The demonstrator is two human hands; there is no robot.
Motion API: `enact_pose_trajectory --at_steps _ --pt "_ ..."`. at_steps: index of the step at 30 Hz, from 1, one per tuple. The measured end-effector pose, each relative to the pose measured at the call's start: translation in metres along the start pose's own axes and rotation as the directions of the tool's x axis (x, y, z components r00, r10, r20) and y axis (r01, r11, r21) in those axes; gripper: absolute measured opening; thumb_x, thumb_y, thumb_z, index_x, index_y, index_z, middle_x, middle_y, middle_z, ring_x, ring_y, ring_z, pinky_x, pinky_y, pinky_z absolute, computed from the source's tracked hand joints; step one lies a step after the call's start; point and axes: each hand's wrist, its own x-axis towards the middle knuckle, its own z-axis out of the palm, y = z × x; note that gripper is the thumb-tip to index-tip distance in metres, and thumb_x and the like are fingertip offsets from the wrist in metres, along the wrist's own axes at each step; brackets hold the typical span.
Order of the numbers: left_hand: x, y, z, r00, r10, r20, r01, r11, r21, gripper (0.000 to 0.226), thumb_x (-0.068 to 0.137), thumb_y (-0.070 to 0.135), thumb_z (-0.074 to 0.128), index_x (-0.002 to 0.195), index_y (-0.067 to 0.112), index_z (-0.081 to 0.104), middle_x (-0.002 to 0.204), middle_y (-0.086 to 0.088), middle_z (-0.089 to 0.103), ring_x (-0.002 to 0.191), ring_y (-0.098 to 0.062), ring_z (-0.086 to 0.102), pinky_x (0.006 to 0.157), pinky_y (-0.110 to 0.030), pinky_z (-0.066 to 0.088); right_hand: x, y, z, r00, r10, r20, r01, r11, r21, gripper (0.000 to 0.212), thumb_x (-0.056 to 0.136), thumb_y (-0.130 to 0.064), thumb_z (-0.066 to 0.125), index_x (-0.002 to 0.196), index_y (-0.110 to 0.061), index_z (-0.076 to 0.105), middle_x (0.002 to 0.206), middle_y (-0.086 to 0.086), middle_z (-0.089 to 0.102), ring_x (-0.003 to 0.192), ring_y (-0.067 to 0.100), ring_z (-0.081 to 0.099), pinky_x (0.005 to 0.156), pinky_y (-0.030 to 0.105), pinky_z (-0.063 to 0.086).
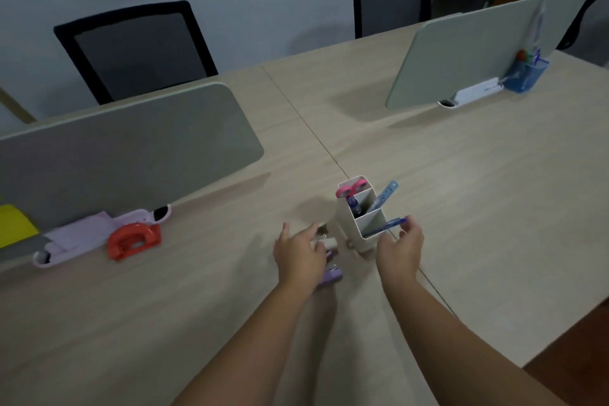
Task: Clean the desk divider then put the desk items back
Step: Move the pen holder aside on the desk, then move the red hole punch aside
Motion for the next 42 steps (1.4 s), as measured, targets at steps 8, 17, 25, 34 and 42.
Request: enact_pose_trajectory --at_steps 8,17,25,34,42 --pt "0.001 -0.103 -0.104 0.975 -0.144 -0.167 0.117 0.980 -0.161 0.042 0.084 0.007 0.061 0.125 0.014 0.063 0.129 -0.007 0.062 0.123 -0.023 0.054 0.103 -0.021 0.034 -0.085 0.001 0.081 0.931 0.332 0.154 -0.363 0.890 0.277 0.020 0.083 0.003 0.041 0.097 -0.008 0.050 0.053 0.010 0.054 0.036 0.014 0.051 0.041 0.016 0.039" --pt "0.023 -0.213 -0.203 0.910 -0.317 -0.267 0.275 0.944 -0.184 0.042 0.080 0.005 0.063 0.121 0.013 0.064 0.126 -0.014 0.060 0.112 -0.032 0.058 0.089 -0.023 0.039 -0.174 -0.041 0.227 0.701 0.216 0.679 -0.212 0.973 -0.091 0.016 0.091 -0.008 0.051 0.082 -0.011 0.064 0.070 0.007 0.053 0.058 0.015 0.045 0.053 0.023 0.036" --pt "0.053 -0.270 -0.236 0.892 -0.380 -0.244 0.300 0.903 -0.307 0.050 0.081 0.004 0.052 0.124 0.029 0.058 0.107 0.006 0.065 0.098 -0.017 0.061 0.078 -0.023 0.040 -0.206 -0.037 0.336 0.642 0.133 0.755 0.049 0.976 -0.213 0.040 0.086 -0.013 0.055 0.126 -0.009 0.058 0.118 0.013 0.063 0.105 0.028 0.059 0.099 0.042 0.048" --pt "0.058 -0.286 -0.223 0.907 -0.359 -0.221 0.295 0.915 -0.277 0.044 0.077 0.005 0.053 0.115 0.023 0.067 0.104 -0.005 0.073 0.098 -0.025 0.065 0.083 -0.029 0.048 -0.206 -0.029 0.350 0.739 0.024 0.673 0.191 0.951 -0.244 0.030 0.081 -0.013 0.057 0.110 -0.014 0.067 0.101 0.008 0.072 0.094 0.024 0.067 0.088 0.035 0.053" --pt "0.003 -0.224 -0.175 0.946 -0.259 -0.194 0.160 0.896 -0.414 0.041 0.079 0.003 0.057 0.112 0.024 0.070 0.096 0.004 0.074 0.087 -0.013 0.068 0.084 -0.029 0.054 -0.184 -0.014 0.249 0.852 -0.085 0.516 0.249 0.934 -0.257 0.022 0.073 -0.017 0.070 0.094 -0.020 0.064 0.080 -0.004 0.062 0.071 0.013 0.059 0.059 0.018 0.041"
